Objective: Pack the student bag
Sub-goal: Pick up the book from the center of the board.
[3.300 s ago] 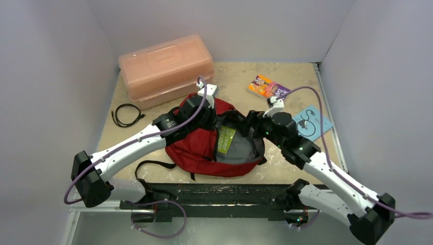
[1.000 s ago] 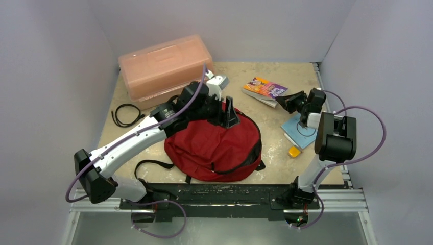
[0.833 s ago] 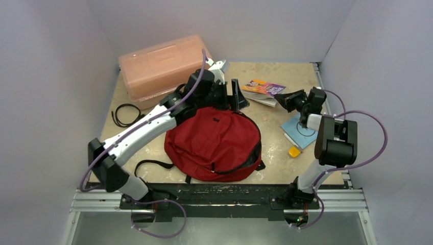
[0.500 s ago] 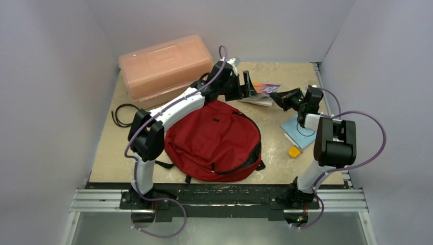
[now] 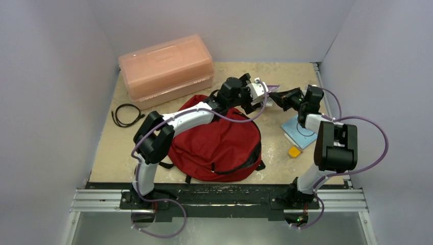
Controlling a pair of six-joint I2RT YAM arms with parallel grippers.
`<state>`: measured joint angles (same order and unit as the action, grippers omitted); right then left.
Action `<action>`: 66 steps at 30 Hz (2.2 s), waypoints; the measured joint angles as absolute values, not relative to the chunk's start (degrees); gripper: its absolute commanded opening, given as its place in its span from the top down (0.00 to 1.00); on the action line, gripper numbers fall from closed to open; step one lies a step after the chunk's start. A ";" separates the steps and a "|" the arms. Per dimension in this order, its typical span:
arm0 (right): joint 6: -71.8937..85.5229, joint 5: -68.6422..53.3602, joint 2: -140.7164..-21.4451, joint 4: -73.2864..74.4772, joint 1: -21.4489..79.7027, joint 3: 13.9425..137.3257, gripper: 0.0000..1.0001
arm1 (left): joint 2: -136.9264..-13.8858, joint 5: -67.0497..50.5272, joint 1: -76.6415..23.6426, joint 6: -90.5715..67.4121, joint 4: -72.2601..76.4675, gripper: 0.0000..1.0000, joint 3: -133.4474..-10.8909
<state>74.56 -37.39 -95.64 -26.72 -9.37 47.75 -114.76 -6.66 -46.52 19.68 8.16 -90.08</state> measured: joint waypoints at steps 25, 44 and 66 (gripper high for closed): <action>78.85 -38.52 -93.54 -23.51 -9.32 50.76 1.00 | -131.70 -6.83 -49.01 35.57 14.52 0.00 -101.56; 83.96 -34.17 -88.42 -21.71 -9.32 50.06 1.00 | -139.81 14.74 -53.30 42.22 24.14 0.47 -108.22; 46.70 -23.07 -77.14 9.32 -8.08 75.59 0.01 | -125.05 16.91 -52.51 49.84 38.06 1.00 -85.49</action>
<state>46.70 -23.07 -77.14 9.32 -8.08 75.59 -125.05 16.91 -52.51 49.84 38.06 -85.49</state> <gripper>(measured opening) 0.982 0.144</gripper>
